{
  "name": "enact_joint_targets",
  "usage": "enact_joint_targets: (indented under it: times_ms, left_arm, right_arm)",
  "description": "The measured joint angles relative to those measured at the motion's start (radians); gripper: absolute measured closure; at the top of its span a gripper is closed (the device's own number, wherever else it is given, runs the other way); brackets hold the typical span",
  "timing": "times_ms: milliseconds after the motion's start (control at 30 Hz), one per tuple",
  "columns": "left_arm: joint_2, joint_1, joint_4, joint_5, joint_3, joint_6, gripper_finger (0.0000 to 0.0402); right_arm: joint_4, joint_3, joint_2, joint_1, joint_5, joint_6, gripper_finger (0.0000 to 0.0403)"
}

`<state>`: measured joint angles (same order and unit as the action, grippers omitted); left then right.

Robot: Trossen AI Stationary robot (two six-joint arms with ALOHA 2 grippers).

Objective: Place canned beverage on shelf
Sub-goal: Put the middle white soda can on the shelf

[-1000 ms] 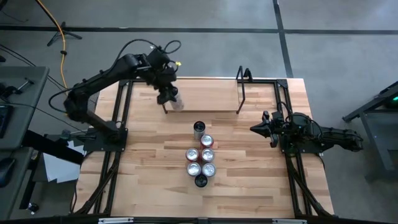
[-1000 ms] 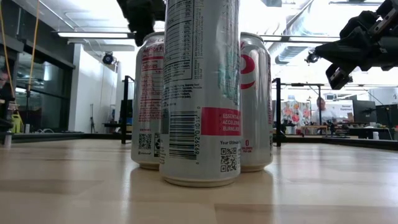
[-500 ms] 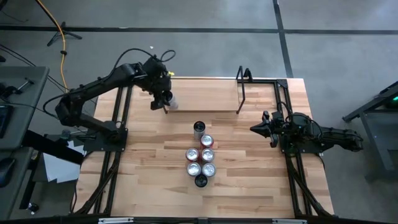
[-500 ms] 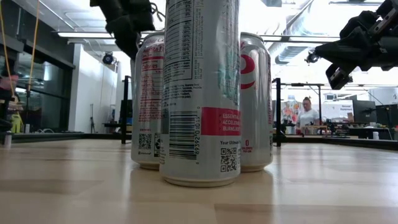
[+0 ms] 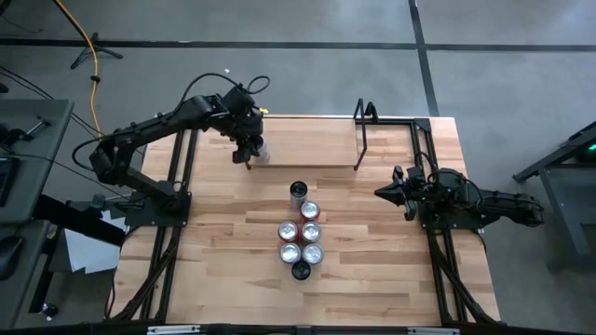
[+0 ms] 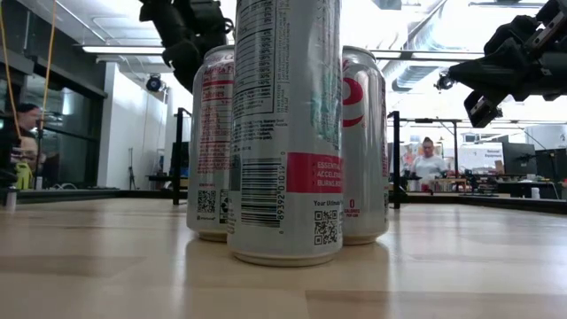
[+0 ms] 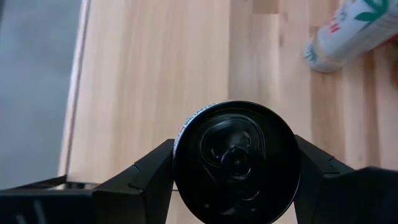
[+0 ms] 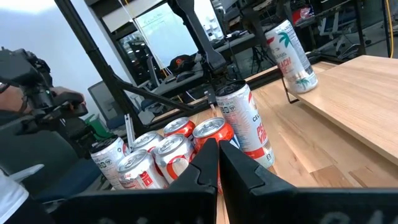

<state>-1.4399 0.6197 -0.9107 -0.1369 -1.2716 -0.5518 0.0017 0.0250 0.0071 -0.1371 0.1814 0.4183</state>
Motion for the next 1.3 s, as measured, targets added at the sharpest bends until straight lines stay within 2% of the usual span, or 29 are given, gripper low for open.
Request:
enact_joint_targets:
  times_ms: [400, 1300]
  left_arm:
    - [-0.003, -0.001, 0.037, 0.061, 0.002, 0.075, 0.0170]
    - [-0.004, 0.001, 0.045, 0.057, 0.003, 0.043, 0.0164]
  right_arm:
    - [0.000, 0.000, 0.000, 0.000, 0.000, 0.000, 0.0402]
    - [0.000, 0.000, 0.000, 0.000, 0.000, 0.000, 0.0402]
